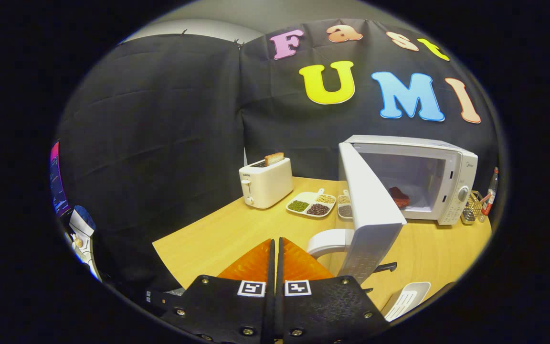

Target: Open the microwave, put the food inside, and close the microwave door.

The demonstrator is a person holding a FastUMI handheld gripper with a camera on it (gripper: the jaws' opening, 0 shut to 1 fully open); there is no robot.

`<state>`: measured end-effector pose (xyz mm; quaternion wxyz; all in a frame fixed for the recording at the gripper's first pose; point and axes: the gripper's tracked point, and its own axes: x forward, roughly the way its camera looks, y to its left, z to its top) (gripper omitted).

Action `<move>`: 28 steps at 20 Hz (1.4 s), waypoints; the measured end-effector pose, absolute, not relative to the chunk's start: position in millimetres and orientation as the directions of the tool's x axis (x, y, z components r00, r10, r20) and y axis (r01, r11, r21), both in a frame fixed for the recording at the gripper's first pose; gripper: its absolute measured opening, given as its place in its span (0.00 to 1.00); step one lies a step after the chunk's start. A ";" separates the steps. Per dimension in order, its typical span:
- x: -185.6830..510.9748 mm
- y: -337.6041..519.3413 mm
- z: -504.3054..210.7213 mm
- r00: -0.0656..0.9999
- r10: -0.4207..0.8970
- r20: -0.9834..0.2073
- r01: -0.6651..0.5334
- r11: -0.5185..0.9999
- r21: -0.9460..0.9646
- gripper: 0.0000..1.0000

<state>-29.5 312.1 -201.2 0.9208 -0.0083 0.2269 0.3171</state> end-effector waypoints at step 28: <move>159.2 96.1 -216.6 0.850 0.232 -0.473 -0.202 0.973 0.113 0.01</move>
